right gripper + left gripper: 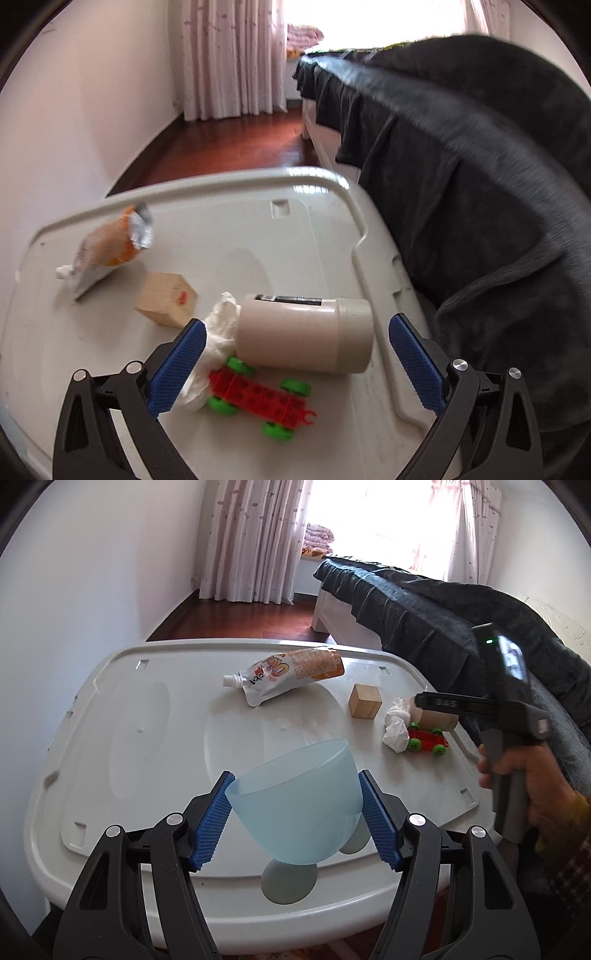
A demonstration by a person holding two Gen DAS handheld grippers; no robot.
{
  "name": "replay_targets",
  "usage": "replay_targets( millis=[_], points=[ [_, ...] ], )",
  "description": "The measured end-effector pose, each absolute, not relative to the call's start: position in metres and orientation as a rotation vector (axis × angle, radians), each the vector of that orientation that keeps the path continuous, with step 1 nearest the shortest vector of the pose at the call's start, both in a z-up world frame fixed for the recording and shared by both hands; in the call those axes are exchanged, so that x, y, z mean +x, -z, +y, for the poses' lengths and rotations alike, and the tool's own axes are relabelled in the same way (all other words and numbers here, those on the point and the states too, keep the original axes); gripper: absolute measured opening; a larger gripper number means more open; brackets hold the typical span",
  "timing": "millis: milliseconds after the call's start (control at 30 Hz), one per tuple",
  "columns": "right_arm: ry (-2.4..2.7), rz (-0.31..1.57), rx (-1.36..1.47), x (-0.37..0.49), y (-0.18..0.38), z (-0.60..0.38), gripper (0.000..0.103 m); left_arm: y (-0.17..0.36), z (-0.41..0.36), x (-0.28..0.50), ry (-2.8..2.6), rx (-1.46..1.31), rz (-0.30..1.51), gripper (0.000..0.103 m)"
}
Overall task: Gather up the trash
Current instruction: 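Grasp the light blue plastic cup with the left tool while the right tool grasps the beige cylinder, then drop the blue cup with the left tool while the right tool drops the beige cylinder into the bin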
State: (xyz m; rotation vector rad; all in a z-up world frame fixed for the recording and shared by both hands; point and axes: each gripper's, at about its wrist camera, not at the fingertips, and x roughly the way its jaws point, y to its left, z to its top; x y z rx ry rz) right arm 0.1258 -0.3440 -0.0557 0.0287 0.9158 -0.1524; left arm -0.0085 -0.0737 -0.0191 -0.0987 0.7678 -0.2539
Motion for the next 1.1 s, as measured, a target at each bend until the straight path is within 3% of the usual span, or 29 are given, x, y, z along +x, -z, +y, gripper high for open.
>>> replay_targets(
  millis=[100,233,700,933,1100],
  points=[
    [0.162,0.948,0.036,0.135,0.066,-0.347,0.097,0.020,-0.074,-0.008,0.259,-0.107,0.772,0.066],
    [0.151,0.980,0.066,0.144,0.071,-0.352,0.077,0.018,-0.077,-0.008,0.267,-0.110,0.771,0.066],
    [0.113,0.870,0.061,0.104,0.023,-0.348,0.077,0.018,-0.079,-0.014,0.292,-0.113,0.772,0.066],
    [-0.004,0.797,-0.006,0.021,-0.020,-0.304,0.077,0.009,-0.068,-0.045,0.277,-0.088,0.765,0.066],
    [-0.102,0.806,-0.026,-0.052,-0.020,-0.268,0.077,0.017,-0.040,-0.095,0.222,-0.094,0.802,0.066]
  ],
)
